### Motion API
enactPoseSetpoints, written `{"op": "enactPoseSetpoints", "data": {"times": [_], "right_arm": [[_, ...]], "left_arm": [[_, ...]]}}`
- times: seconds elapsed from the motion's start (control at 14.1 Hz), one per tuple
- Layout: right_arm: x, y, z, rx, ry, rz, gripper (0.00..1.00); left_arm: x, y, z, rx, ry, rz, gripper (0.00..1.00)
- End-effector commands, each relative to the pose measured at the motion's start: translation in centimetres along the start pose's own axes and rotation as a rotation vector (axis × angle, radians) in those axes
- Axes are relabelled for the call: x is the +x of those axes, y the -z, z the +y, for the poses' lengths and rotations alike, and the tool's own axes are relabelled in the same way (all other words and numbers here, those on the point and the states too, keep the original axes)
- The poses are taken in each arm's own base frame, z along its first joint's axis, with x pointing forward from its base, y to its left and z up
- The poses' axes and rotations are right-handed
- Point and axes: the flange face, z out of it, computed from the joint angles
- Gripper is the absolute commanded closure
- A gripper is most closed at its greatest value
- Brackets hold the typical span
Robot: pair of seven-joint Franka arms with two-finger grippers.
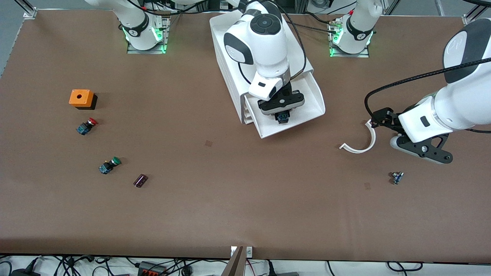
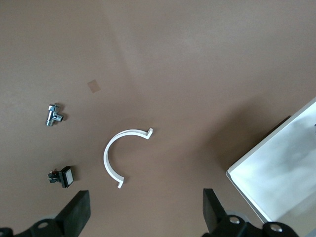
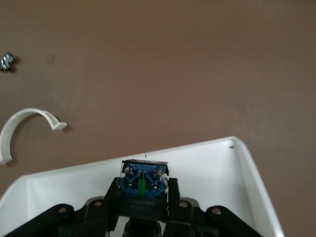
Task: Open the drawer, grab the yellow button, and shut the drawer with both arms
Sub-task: 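Lift the button out with the right gripper while the left gripper withdraws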
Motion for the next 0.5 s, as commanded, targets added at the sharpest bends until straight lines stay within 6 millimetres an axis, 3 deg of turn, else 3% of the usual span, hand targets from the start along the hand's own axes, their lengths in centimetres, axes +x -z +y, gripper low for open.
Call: {"op": "enactPoseSetpoints", "data": {"times": [0.0,0.07,0.28,0.42], "right_arm": [[3.0,3.0,2.4,0.000,-0.063,0.031,1.00],[4.1,4.1,4.1,-0.020,-0.086,0.024,1.00],[9.6,5.7,14.4,-0.089,-0.165,-0.032,1.00],[11.7,6.1,21.3,-0.098,-0.147,-0.124,1.00]], "left_arm": [[-0.1,0.4,0.9,0.016,0.042,-0.008,0.00],[-0.1,0.3,1.2,0.017,0.062,-0.019,0.00],[-0.5,0.1,1.3,0.006,0.083,-0.052,0.00],[-0.5,-0.3,1.6,0.008,0.156,-0.058,0.00]]}}
